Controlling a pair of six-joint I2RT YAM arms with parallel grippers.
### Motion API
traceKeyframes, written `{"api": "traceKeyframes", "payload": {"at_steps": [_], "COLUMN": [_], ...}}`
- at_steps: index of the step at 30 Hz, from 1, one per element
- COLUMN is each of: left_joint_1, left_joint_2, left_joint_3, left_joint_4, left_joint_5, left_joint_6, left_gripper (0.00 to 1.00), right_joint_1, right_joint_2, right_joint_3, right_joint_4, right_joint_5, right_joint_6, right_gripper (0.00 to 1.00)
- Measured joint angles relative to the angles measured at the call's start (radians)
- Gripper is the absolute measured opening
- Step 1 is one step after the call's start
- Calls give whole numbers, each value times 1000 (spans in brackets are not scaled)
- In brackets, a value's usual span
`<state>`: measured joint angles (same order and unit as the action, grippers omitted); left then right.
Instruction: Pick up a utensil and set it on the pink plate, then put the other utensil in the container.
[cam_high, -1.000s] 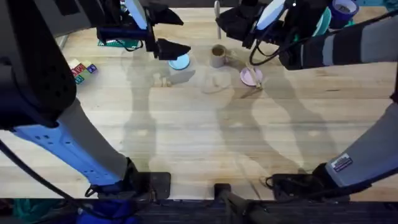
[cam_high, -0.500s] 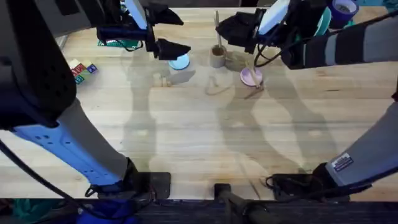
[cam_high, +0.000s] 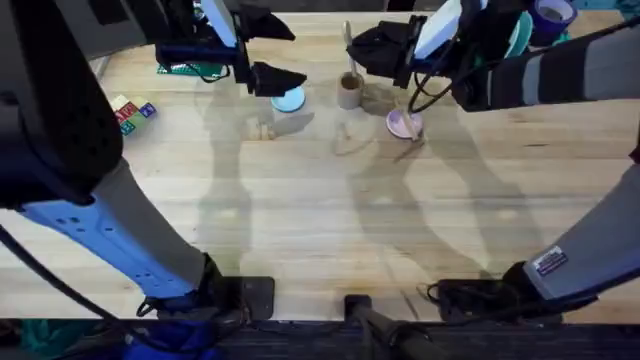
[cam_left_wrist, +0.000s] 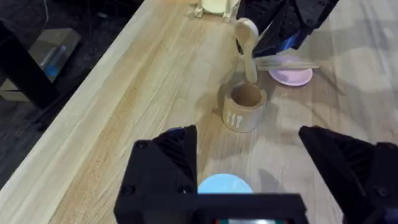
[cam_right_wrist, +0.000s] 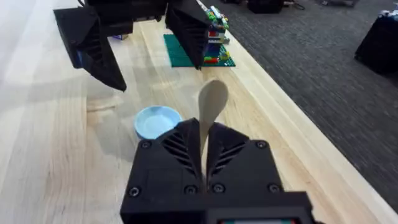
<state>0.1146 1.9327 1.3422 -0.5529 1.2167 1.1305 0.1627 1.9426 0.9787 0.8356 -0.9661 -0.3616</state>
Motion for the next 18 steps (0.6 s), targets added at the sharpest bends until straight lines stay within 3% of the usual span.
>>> {"api": "traceKeyframes", "payload": {"at_steps": [18], "left_joint_1": [0], "left_joint_2": [0], "left_joint_3": [0], "left_joint_4": [0], "left_joint_5": [0], "left_joint_6": [0], "left_gripper": [993], "right_joint_1": [19], "right_joint_2": [23], "right_joint_3": [0], "right_joint_4": [15], "right_joint_5": [27], "right_joint_6": [-37], "right_gripper": [34]}}
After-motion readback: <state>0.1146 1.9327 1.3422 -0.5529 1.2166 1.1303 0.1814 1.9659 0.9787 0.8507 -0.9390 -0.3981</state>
